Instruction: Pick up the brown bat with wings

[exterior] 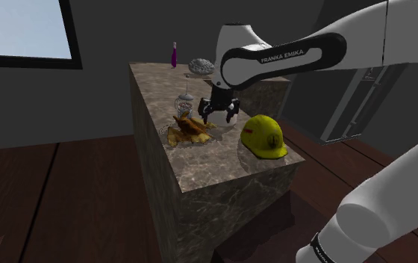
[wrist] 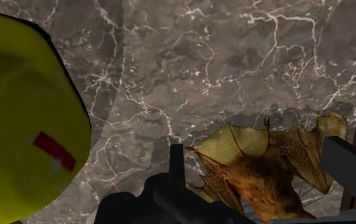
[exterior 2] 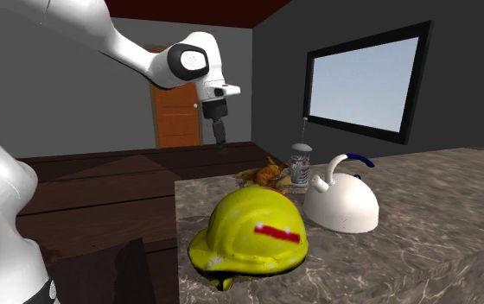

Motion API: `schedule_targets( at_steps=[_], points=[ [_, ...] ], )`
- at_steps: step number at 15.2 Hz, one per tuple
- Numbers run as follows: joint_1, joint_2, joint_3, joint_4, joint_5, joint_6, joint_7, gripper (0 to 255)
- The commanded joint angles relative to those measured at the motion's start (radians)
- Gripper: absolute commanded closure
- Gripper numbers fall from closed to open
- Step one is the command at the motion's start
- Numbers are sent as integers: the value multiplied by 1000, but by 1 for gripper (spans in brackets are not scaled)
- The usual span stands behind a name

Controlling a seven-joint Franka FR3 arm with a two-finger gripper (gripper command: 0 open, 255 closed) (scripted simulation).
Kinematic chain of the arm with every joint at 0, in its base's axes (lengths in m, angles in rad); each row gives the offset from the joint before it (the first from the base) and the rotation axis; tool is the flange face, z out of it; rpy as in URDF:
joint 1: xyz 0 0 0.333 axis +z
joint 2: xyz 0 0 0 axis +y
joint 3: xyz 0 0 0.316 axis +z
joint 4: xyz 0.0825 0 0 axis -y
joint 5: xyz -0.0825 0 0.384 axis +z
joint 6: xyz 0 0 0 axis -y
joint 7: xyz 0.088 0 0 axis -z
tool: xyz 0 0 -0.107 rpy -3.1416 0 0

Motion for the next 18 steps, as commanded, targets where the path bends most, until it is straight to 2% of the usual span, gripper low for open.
schedule_targets(
  at_steps=[1, 8, 13, 18],
  points=[
    [-13, 85, 19, 64, -45, 27, 80, 0],
    [-5, 360, 31, 315, -219, 53, 335, 0],
    [38, 556, -4, 542, -321, 24, 474, 0],
    [89, 747, -53, 806, -381, -34, 561, 0]
  ],
)
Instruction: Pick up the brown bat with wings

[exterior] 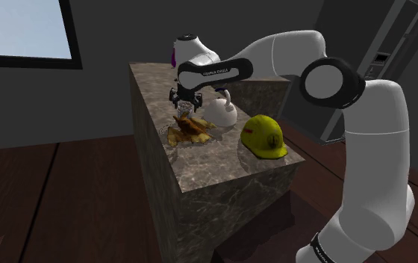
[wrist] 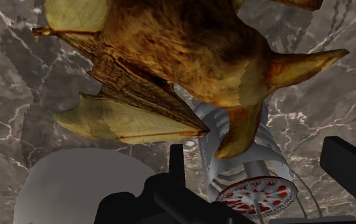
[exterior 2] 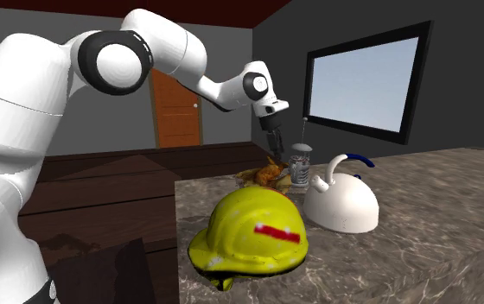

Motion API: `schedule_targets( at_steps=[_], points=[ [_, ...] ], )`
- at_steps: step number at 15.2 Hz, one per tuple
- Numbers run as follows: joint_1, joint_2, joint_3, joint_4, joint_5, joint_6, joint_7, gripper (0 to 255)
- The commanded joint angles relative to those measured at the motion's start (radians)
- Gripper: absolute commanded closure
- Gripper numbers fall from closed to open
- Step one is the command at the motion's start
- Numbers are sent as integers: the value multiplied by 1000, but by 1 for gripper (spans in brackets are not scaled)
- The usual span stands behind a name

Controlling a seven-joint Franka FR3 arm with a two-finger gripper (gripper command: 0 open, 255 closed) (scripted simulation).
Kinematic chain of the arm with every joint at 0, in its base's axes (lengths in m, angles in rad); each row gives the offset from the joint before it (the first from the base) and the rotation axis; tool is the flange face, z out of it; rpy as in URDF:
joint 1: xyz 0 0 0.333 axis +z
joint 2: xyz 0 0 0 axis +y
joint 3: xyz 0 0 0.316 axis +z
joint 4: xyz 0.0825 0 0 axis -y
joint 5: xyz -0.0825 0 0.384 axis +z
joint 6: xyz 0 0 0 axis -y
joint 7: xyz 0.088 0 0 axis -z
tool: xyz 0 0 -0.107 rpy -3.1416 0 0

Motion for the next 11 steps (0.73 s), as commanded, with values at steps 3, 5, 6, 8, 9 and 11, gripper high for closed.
schedule_targets(
  at_steps=[3, 5, 6, 8, 9, 11],
  points=[
    [11, 44, -13, 29, -17, 16, 29, 0],
    [11, 51, -15, 13, -23, 37, 37, 0],
    [11, 54, -17, 6, -25, 48, 41, 0],
    [11, 61, -19, -5, -30, 64, 48, 0],
    [11, 61, -19, -5, -30, 64, 48, 0],
    [12, 60, -19, -4, -30, 62, 48, 255]
  ],
)
